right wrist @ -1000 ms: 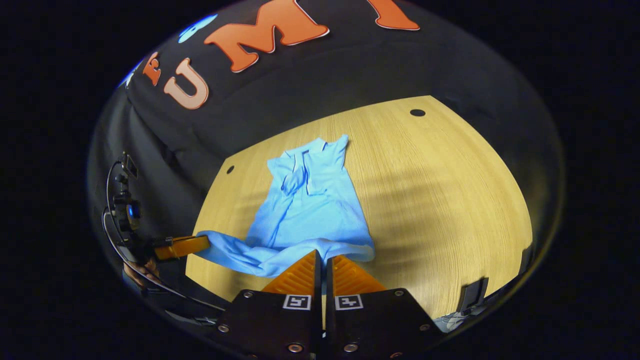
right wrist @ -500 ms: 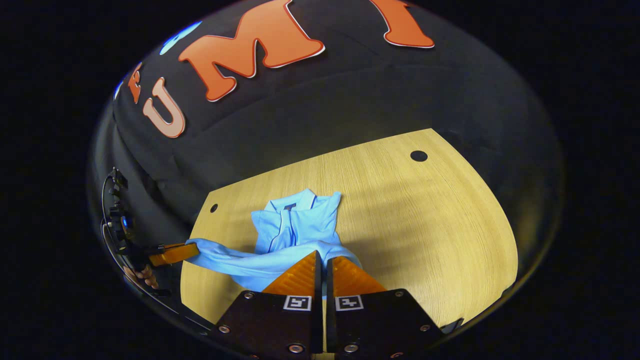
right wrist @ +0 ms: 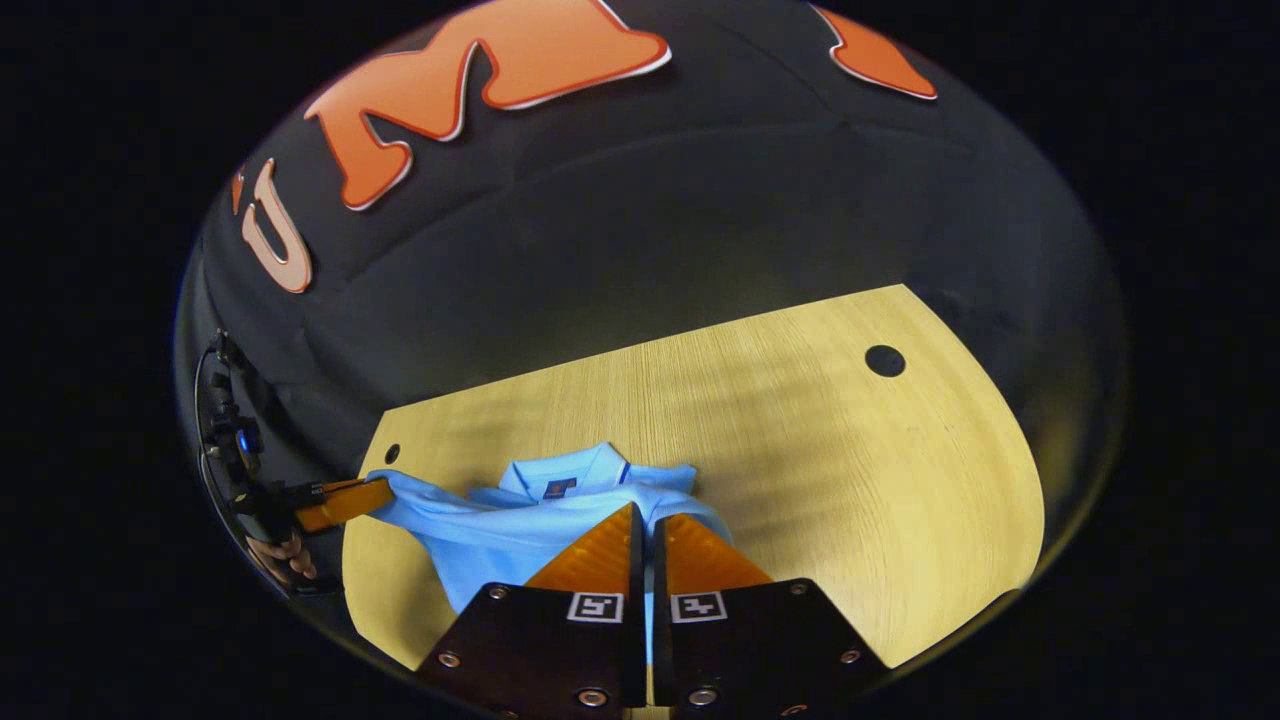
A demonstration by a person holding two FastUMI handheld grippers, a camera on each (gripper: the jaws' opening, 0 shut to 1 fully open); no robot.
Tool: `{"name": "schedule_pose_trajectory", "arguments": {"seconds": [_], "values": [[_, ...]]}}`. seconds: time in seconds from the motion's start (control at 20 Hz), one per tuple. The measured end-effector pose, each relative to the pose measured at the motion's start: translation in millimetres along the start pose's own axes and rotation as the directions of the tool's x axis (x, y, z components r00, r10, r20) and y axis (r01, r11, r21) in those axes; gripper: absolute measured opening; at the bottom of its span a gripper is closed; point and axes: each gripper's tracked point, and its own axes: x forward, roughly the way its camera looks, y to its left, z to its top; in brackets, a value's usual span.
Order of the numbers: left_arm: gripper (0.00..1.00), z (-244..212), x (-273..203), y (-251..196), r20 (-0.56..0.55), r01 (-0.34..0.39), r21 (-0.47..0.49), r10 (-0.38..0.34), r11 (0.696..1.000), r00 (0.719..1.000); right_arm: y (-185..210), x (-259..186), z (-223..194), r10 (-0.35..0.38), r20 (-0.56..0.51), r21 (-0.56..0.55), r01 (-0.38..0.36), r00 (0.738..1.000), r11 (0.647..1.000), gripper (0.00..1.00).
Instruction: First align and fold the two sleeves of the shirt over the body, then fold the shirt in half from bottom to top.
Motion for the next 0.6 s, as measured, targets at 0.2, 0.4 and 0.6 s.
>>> {"name": "schedule_pose_trajectory", "arguments": {"seconds": [0.2,0.4,0.6], "values": [[0.07,4.6,47.7,17.5,-0.017,-0.023,-0.012,0.022,1.000,1.000,-5.1,47.7,9.3,-0.038,-0.017,0.025,0.039,0.999,0.999,0.03],[0.12,-3.0,73.8,27.5,-0.066,-0.026,-0.020,0.025,0.999,0.997,-22.1,73.7,2.3,-0.095,-0.038,0.048,0.097,0.995,0.994,0.03],[0.64,-5.1,58.4,10.2,-0.071,0.025,-0.053,-0.029,0.998,0.997,-27.9,62.2,2.8,-0.121,-0.030,0.015,0.122,0.992,0.992,0.29]]}}
